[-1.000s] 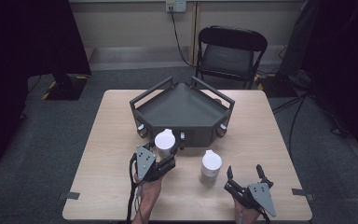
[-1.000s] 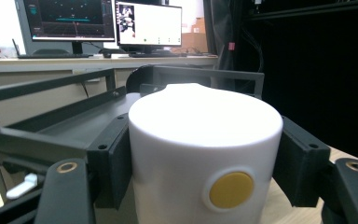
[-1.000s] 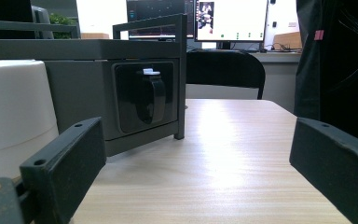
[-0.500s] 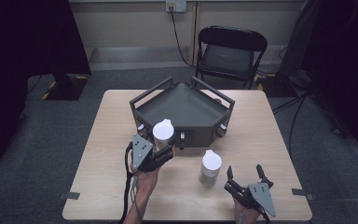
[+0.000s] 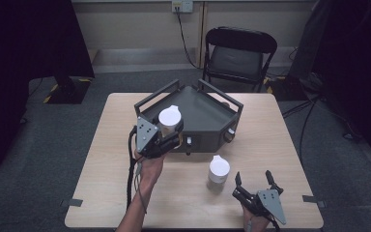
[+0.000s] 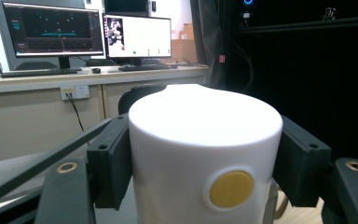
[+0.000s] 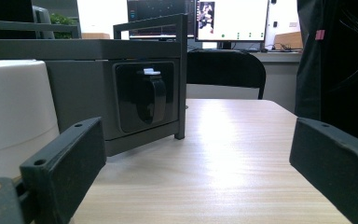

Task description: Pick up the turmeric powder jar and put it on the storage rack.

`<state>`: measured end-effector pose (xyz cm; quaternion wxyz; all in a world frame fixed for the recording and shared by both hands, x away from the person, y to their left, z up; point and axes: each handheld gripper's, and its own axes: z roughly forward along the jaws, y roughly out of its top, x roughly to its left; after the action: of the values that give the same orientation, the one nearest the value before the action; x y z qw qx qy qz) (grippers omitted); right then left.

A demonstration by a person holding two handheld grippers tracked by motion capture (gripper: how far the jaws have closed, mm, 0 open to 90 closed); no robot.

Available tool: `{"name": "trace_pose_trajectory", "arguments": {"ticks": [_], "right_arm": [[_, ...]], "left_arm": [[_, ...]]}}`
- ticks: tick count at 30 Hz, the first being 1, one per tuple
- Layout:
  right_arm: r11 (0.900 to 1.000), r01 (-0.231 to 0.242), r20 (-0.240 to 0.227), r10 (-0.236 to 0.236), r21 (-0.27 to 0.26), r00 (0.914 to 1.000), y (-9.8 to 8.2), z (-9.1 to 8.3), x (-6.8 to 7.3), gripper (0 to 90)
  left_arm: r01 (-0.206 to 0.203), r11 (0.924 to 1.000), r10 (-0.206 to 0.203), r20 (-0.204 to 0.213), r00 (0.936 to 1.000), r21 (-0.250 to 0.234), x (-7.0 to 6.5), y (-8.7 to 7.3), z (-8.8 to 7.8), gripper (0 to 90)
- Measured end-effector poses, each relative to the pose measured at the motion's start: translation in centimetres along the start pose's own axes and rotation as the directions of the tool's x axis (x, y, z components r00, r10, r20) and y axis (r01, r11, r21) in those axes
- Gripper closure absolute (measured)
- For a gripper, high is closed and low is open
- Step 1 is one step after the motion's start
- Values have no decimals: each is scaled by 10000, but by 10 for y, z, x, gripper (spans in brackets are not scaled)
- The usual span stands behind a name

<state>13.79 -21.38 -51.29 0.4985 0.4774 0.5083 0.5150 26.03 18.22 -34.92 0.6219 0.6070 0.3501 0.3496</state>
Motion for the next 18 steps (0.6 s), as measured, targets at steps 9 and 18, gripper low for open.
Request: {"name": "trace_pose_trajectory", "arguments": {"ticks": [9,18], "right_arm": [[10000,-2,-17,2,1,10000,0,0,0,22],[10000,-16,-6,16,14,10000,0,0,0,23]], "left_arm": [[86,9998,-81,-339,9994,162,8,13,24,309],[145,9995,-120,-845,9964,298,14,22,48,310]]}}
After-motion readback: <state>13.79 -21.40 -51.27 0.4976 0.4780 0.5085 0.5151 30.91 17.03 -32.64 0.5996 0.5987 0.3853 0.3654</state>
